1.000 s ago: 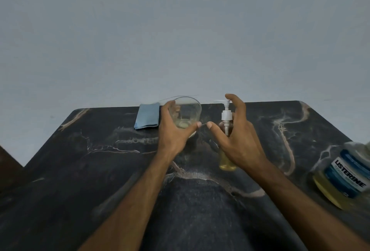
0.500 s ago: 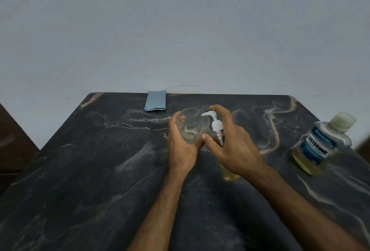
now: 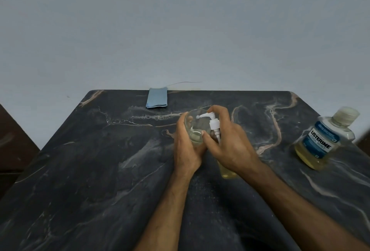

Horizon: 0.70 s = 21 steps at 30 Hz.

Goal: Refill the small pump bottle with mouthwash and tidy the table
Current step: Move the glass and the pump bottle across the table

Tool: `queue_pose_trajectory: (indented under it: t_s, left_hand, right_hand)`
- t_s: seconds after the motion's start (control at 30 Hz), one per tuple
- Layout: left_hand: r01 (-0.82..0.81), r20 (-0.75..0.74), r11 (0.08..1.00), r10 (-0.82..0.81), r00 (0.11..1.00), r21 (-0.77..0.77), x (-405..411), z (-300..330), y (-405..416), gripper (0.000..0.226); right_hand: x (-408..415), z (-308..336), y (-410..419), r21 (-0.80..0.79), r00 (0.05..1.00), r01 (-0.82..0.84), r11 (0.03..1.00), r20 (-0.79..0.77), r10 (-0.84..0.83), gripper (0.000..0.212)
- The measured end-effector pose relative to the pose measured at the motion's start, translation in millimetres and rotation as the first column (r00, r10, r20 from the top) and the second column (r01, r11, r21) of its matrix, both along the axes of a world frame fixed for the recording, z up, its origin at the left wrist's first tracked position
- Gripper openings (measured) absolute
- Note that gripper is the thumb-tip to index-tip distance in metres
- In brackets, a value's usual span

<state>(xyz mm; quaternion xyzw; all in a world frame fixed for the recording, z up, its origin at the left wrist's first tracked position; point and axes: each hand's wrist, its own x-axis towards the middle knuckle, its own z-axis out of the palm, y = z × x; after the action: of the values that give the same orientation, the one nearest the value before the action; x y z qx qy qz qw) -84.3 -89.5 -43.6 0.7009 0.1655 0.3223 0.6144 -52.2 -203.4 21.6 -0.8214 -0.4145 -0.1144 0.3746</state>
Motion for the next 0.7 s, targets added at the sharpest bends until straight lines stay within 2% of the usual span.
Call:
queue_pose_trajectory:
  t_s: [0.1,0.2,0.33,0.5,0.7]
  left_hand:
    - [-0.004,0.015,1.0,0.004,1.0,0.0,-1,0,1,0.088]
    - [-0.023,0.013,0.997,0.022,1.0,0.069,-2,1,0,0.087]
    - [-0.029,0.023,0.996,0.027,0.999,0.086,-1,1,0,0.088]
    - [-0.015,0.004,0.994,0.014,1.0,0.111,0,0,1,0.101]
    - [-0.034,0.013,0.99,0.032,0.999,0.14,1,-1,2,0.101]
  right_hand:
    - [0,-1,1,0.012,1.0,0.003,1.0,0.004,-0.003,0.049]
    - [2,-2,-1,0.013,0.999,0.032,0.999,-0.023,-0.031,0.055]
    - [5,-1,-7,0.015,0.996,0.089,0.996,-0.006,-0.089,0.055]
    - [15,2,-11,-0.004,0.985,0.174,0.985,0.013,-0.174,0.045]
    - [20,4,-14,0.014,0.98,0.197,0.98,-0.004,-0.197,0.053]
